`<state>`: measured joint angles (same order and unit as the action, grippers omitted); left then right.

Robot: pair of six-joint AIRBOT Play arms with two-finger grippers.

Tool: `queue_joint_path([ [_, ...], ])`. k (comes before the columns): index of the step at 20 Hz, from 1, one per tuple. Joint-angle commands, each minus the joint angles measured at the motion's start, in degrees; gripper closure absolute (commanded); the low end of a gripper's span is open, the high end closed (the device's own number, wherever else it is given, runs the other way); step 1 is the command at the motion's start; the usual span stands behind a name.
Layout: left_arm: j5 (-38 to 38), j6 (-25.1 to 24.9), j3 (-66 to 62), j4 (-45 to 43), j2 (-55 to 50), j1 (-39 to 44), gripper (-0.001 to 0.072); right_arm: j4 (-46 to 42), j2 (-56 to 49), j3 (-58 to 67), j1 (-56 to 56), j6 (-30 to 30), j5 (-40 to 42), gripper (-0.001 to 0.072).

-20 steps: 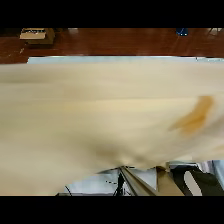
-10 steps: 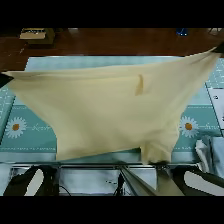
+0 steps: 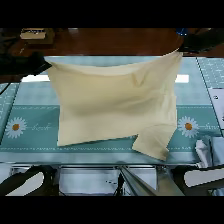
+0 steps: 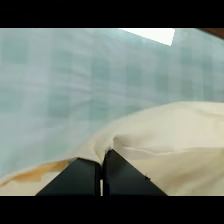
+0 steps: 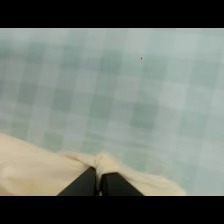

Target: Fold the shirts.

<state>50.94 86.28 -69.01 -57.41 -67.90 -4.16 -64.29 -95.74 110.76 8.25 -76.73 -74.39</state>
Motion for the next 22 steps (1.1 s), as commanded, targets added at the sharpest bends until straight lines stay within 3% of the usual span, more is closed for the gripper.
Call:
queue_joint_path([
  [1, -14.6, -0.1, 0.1, -2.1, -7.8, 4.5, 0.0686, 0.1, -5.4, 0.0, -0.3, 0.3, 11.2, 0.0685],
  [7, -25.9, -0.2, 0.1, -3.7, -16.7, 5.4, 0.0686, -0.5, -13.3, 0.0, -0.3, -1.0, 19.4, 0.0685],
  [12, -30.0, -0.1, 0.1, -3.7, -21.2, 5.2, 0.0686, -2.1, -16.7, 0.0, -0.2, -1.0, 21.2, 0.0685],
  [19, -29.9, -0.1, 0.1, -4.4, -23.1, 5.1, 0.0686, -6.3, -17.4, 0.1, -0.2, -2.4, 16.3, 0.0685],
  [22, -24.6, -0.1, -0.4, -4.6, -22.8, 3.7, 0.0686, -6.6, -16.9, 0.1, -0.1, -2.5, 10.0, 0.0685],
])
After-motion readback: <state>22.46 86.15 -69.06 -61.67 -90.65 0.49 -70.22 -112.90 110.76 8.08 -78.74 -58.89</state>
